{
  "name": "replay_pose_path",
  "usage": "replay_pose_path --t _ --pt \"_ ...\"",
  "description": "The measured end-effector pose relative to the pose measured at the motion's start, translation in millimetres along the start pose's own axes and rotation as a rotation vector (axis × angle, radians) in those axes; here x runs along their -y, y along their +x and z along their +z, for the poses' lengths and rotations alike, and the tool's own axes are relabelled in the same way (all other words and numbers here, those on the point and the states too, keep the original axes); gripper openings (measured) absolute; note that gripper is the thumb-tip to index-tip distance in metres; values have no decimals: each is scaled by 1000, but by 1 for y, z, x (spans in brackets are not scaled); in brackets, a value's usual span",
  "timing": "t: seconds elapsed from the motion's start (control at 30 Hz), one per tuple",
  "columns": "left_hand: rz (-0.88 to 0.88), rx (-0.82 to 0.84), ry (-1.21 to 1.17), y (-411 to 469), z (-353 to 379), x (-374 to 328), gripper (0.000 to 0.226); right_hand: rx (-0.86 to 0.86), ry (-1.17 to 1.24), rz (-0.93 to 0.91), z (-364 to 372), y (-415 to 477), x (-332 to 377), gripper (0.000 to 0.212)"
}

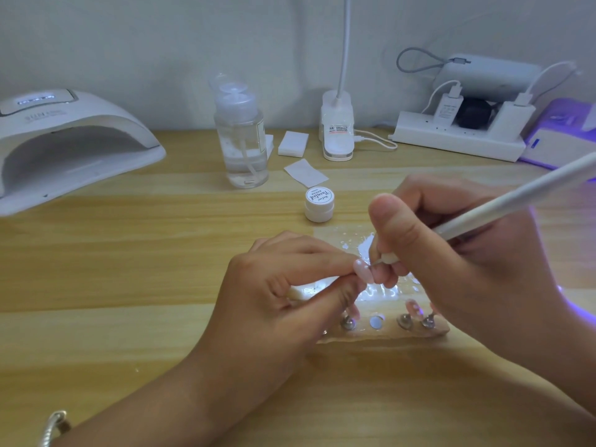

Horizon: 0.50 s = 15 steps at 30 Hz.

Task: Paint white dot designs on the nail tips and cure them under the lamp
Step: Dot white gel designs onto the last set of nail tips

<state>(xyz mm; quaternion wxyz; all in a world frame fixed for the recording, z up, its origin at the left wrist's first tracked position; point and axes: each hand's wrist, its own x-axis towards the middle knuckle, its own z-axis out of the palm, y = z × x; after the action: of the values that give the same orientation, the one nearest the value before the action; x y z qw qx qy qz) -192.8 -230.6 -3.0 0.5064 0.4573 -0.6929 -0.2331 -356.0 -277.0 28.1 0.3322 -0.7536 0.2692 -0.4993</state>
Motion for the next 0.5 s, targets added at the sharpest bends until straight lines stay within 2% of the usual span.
replay_pose_path --t 0.5 --pt "28 7 25 0 -1 1 10 16 -35 39 0 -1 1 35"
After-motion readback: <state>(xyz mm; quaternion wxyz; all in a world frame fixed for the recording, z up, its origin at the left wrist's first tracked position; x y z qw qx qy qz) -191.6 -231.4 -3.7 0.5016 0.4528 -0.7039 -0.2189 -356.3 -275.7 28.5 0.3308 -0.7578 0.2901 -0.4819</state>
